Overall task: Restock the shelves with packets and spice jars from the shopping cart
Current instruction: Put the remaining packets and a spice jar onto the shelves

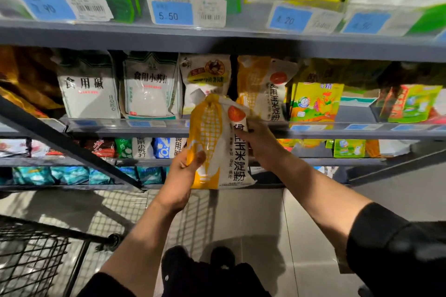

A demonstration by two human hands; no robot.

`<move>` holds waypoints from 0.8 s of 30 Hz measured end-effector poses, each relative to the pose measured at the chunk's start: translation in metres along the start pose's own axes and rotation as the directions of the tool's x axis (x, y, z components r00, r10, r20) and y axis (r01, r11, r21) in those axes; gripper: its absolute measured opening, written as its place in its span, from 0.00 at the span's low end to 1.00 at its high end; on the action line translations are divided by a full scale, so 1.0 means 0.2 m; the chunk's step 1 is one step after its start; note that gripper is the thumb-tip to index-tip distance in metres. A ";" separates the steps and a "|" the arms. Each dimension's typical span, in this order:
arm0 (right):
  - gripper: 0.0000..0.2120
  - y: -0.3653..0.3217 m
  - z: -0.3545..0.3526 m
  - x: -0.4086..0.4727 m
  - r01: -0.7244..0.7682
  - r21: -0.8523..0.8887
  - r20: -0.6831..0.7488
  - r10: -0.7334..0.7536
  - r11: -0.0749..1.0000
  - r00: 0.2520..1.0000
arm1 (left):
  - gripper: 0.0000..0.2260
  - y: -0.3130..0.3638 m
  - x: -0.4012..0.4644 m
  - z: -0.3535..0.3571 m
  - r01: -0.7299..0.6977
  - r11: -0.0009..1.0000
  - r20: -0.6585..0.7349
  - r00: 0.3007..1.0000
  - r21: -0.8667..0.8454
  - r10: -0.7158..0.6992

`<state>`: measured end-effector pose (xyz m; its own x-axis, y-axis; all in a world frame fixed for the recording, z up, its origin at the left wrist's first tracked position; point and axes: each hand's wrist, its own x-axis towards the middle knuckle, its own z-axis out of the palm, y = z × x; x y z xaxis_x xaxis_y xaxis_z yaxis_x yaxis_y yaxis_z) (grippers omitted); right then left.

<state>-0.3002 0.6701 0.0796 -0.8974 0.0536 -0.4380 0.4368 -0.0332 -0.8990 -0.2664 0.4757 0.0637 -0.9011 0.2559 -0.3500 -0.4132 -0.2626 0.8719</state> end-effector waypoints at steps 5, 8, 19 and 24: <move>0.10 -0.16 -0.12 -0.03 0.214 -0.071 -0.258 -0.225 0.974 0.940 | 0.13 0.01 0.12 0.16 -0.031 0.995 -0.075 0.996 0.095 0.038; 0.10 -0.28 -0.23 0.00 0.297 -0.003 -0.397 -0.274 0.955 0.876 | 0.15 0.10 0.21 0.27 -0.110 0.985 0.116 0.989 0.135 0.095; 0.07 -0.23 -0.45 0.36 0.301 -0.098 -0.509 -0.308 0.949 0.804 | 0.40 0.09 0.60 0.40 -0.295 0.809 0.265 0.947 0.508 0.179; 0.37 0.01 -0.42 0.31 0.237 -0.653 -0.417 -0.603 0.719 0.680 | 0.40 0.01 0.71 0.43 -0.345 0.597 0.246 0.938 0.724 0.244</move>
<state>-0.3495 0.7575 0.0497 -0.8472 0.4731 0.2418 0.1426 0.6409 -0.7543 -0.3846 0.5919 0.0454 -0.9139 0.4047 -0.0311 0.1594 0.4284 0.8894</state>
